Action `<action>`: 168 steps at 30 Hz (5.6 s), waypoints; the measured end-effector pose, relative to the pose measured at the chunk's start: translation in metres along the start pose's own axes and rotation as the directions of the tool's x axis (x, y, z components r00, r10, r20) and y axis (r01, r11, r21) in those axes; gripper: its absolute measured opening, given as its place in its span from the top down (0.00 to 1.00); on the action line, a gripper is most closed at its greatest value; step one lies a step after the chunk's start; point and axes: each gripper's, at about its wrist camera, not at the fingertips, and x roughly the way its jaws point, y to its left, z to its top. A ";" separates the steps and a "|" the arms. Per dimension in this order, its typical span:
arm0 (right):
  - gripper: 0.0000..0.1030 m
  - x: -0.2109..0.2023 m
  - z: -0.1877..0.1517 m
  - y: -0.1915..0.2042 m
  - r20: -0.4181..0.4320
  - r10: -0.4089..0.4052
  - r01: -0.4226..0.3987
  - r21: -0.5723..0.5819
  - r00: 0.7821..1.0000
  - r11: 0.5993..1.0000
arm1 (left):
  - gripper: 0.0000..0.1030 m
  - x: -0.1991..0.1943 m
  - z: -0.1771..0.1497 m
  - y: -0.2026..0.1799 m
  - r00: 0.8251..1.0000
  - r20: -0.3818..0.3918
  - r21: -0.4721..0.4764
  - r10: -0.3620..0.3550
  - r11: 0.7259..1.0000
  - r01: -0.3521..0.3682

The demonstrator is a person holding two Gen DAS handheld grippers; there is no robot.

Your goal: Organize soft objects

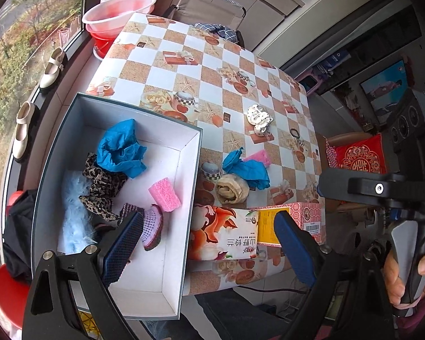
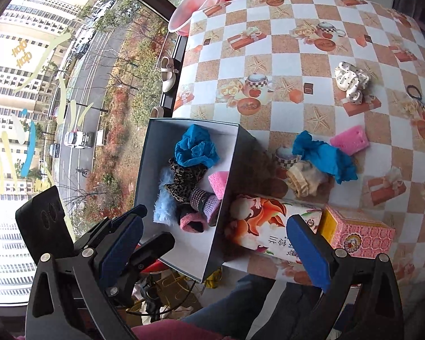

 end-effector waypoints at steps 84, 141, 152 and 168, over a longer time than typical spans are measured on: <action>0.09 0.104 0.083 -0.267 -0.119 -0.409 0.393 -0.138 0.905 0.909 | 0.38 0.317 0.067 -0.127 0.824 -0.429 0.276 0.369 0.923 -0.269; 0.27 0.024 -0.061 -0.015 -0.004 -0.201 0.194 -0.234 0.980 0.953 | 0.86 0.030 -0.051 -0.039 0.976 -0.048 0.192 0.212 0.961 -0.199; 0.27 0.050 -0.076 0.042 -0.025 -0.190 0.174 -0.299 0.981 0.938 | 0.86 0.009 -0.076 0.001 0.964 -0.016 0.184 0.265 0.948 -0.258; 0.27 0.073 -0.077 0.073 -0.071 -0.254 0.209 -0.385 0.964 0.899 | 0.86 0.001 -0.087 0.039 0.970 0.001 0.090 0.244 0.966 -0.244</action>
